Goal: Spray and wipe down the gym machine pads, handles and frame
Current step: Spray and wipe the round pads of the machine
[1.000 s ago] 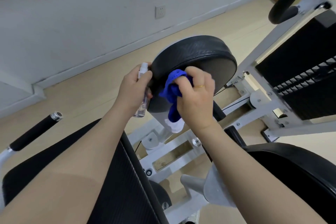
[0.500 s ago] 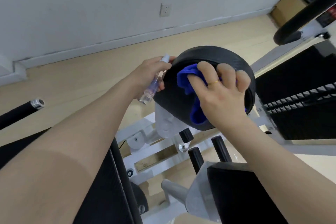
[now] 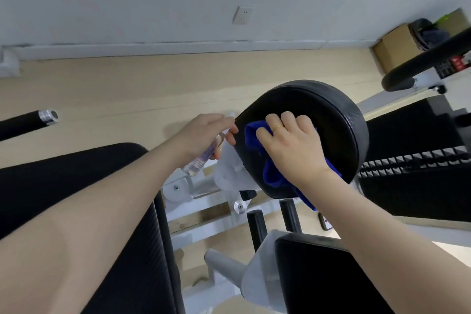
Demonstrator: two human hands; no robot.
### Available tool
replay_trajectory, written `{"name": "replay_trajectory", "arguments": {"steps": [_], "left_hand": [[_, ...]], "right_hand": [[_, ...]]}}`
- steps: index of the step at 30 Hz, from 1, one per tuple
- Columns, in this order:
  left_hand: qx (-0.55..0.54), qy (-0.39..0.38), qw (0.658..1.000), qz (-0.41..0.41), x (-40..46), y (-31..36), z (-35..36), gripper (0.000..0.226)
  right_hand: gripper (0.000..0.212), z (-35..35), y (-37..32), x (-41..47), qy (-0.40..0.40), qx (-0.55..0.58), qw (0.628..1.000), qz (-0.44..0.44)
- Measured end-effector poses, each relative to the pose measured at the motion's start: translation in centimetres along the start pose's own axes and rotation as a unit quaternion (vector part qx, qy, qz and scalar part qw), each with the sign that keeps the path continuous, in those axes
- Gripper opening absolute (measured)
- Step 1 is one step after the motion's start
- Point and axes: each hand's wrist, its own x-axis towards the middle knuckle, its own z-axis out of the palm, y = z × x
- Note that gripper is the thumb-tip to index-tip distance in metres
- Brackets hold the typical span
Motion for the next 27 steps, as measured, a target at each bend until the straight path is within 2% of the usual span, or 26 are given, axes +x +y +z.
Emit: {"name": "replay_trajectory", "arguments": {"steps": [2,5,6,8,10,12,14,16,18,20,23,24,27], "left_hand": [[-0.002,0.022,1.000,-0.006,-0.5,-1.4,-0.1,0.027],[-0.007,0.050,0.999,-0.007,-1.0,-2.6,-0.4,0.023],[-0.001,0.061,0.998,-0.002,-1.0,-2.7,-0.7,0.022],[0.017,0.081,0.997,0.011,-0.9,-2.3,-0.9,0.023],[0.027,0.092,0.995,0.038,-0.5,-1.1,-1.0,0.027],[0.031,0.100,0.993,0.058,-0.3,0.2,-1.0,0.029],[0.020,0.106,0.992,0.067,-0.1,1.3,-0.8,0.028],[0.012,0.107,0.992,0.066,-0.1,1.9,-1.0,0.028],[0.029,0.109,0.992,0.062,-0.1,2.0,-1.4,0.029],[0.056,0.108,0.991,0.059,0.1,1.9,-1.7,0.027],[0.050,0.103,0.992,0.056,-0.2,0.8,-1.4,0.028],[0.047,0.103,0.992,0.055,-0.4,0.6,-1.3,0.029],[0.045,0.101,0.993,0.046,-1.1,0.2,-1.2,0.030]], "right_hand": [[0.011,0.3,-0.6,-0.4,-0.009,0.014,1.000,-0.003],[0.017,1.6,-2.3,-1.4,-0.068,0.011,0.989,-0.128],[0.018,1.6,-2.2,-0.9,-0.062,0.005,0.987,-0.147],[0.011,1.0,-0.7,0.8,-0.004,0.003,0.994,-0.106],[0.002,-0.3,1.3,2.3,0.065,-0.009,0.998,0.006],[0.007,-0.8,1.7,2.9,0.063,-0.010,0.995,0.082],[0.006,-0.3,0.1,2.5,0.008,-0.003,0.999,0.051],[0.019,0.4,-2.2,2.3,-0.117,0.007,0.991,-0.058],[0.021,1.4,-2.9,3.4,-0.214,0.032,0.964,-0.153],[0.020,1.9,-1.8,5.3,-0.219,0.020,0.965,-0.144],[0.005,1.7,-1.4,6.3,-0.155,-0.037,0.987,-0.013],[0.005,1.8,-1.8,6.1,-0.162,-0.033,0.986,0.003],[0.022,2.7,-5.3,3.6,-0.293,0.053,0.954,-0.041]]}}
